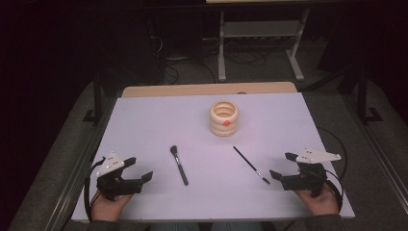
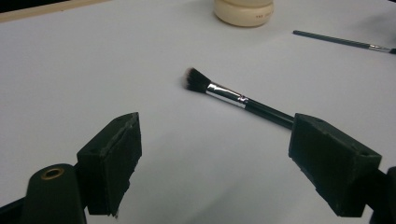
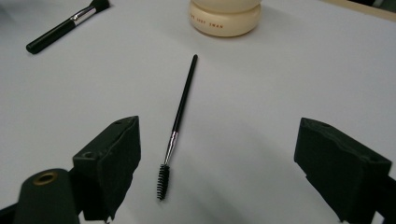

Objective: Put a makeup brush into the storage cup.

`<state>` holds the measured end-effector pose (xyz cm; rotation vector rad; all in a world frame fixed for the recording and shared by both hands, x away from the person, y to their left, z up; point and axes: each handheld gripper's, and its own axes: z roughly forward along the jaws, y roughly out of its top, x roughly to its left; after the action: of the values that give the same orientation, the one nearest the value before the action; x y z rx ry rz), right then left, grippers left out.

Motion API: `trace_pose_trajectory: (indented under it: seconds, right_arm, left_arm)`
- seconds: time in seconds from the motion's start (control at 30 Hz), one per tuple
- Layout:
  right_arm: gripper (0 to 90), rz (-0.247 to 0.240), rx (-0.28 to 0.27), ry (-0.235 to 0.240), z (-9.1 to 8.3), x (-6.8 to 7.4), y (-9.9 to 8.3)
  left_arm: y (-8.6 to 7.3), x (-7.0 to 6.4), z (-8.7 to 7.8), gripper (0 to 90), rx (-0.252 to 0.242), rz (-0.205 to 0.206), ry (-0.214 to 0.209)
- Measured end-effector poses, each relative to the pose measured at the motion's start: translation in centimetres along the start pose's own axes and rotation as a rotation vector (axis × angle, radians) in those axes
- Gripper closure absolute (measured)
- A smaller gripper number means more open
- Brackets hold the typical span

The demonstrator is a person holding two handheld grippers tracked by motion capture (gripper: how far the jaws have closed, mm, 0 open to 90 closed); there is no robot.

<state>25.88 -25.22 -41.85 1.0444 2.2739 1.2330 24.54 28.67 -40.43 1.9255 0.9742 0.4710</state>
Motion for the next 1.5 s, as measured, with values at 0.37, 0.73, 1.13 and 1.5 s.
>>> trace_pose_trajectory:
  seconds: [0.37,0.73,1.13,1.5]
  right_arm:
    - [13.7,-0.017,0.024,0.025,1.0,0.6,0.4]
    - [13.9,-0.032,0.043,0.048,1.9,1.7,1.3]
    - [14.1,-0.039,0.058,0.082,1.7,2.6,2.9]
    - [14.8,-0.061,0.068,0.125,2.0,3.6,5.3]
  left_arm:
    - [0.2,-0.1,0.7,17.1,0.023,0.028,-0.025]
    - [0.2,-0.5,0.7,18.9,0.018,0.021,-0.039]
    - [0.1,-0.5,0.9,19.5,0.03,0.047,-0.03]
    - [0.1,-0.4,0.8,19.5,0.022,0.019,-0.033]
